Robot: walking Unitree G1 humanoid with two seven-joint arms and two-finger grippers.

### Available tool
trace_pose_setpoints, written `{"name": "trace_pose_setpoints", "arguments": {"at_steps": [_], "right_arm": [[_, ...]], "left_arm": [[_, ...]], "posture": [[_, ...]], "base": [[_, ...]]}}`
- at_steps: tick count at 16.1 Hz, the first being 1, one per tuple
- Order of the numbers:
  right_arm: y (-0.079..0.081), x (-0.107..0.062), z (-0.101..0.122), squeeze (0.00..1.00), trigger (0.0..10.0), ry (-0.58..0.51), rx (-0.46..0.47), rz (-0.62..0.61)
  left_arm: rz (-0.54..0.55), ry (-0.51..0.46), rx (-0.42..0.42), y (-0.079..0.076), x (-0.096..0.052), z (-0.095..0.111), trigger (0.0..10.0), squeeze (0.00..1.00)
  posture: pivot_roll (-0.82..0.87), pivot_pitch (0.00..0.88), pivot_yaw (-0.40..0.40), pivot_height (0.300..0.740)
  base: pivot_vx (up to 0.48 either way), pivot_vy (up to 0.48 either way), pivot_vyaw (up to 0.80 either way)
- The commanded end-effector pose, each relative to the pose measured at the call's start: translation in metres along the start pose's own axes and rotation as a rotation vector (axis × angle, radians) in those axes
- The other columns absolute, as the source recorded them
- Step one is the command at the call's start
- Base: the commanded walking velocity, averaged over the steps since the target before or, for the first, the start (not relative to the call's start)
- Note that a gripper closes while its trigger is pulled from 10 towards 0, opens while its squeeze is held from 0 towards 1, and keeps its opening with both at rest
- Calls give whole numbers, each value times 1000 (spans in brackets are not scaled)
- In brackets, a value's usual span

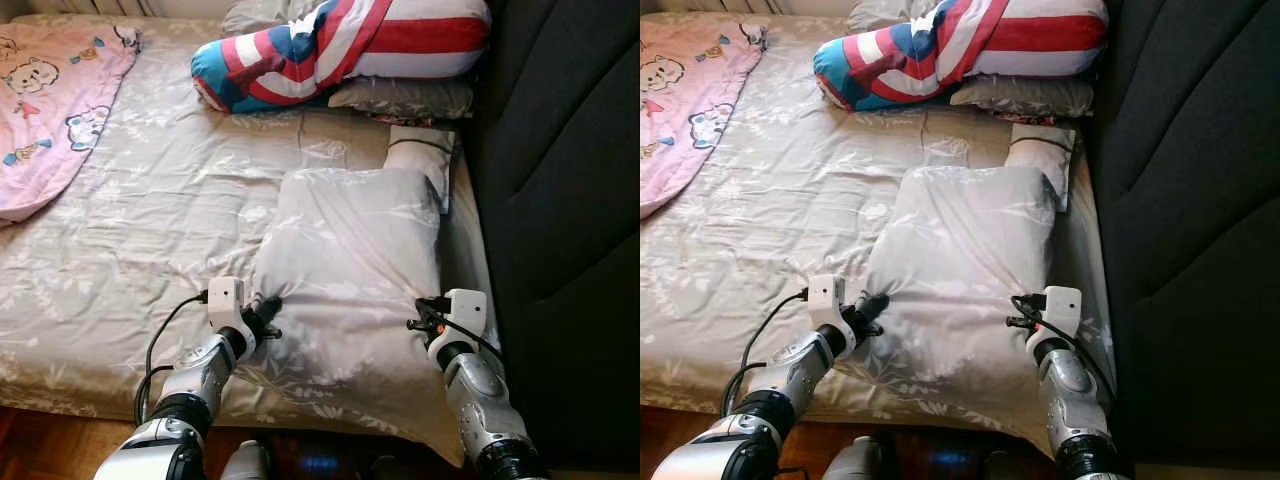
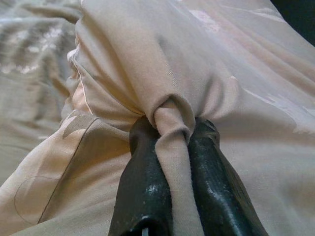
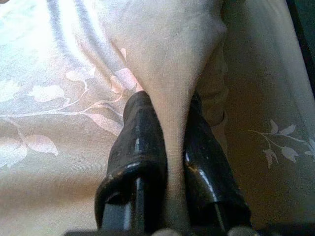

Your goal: Clean up the room

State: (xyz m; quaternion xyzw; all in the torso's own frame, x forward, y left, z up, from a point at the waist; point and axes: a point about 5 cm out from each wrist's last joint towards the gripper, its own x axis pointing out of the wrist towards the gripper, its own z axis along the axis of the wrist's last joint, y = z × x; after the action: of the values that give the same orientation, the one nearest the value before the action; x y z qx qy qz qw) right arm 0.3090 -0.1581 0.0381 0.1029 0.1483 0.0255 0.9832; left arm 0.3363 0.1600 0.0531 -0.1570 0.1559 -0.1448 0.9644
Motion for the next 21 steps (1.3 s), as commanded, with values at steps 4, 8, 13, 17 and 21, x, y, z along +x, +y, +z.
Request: {"name": "trace_pose_setpoints", "arguments": {"at_steps": [4, 8, 13, 17, 21], "right_arm": [[0, -2, 1, 0, 10000, -25, -5, -3], [0, -2, -1, 0, 10000, -19, -3, -4], [2, -4, -4, 0, 10000, -11, 0, -1], [3, -4, -5, 0, 10000, -6, 3, 3], [3, -5, -6, 0, 10000, -4, 3, 4]], "left_arm": [[-4, -36, 43, 1, -1, 5, 10000, 0], [-1, -51, 28, 1, -1, 5, 10000, 0], [1, -47, 32, 3, -3, 4, 10000, 0], [7, -35, 52, 4, -4, 2, 10000, 0], [20, -38, 42, 4, -4, 2, 10000, 0]], "posture": [[-82, 177, -24, 740], [-79, 187, -23, 740], [-78, 197, -23, 740], [-78, 205, -23, 740], [-79, 208, -24, 740]], "base": [[0, -472, -786], [0, 0, -784], [0, 0, -783], [0, -323, -783], [0, -360, -783]]}}
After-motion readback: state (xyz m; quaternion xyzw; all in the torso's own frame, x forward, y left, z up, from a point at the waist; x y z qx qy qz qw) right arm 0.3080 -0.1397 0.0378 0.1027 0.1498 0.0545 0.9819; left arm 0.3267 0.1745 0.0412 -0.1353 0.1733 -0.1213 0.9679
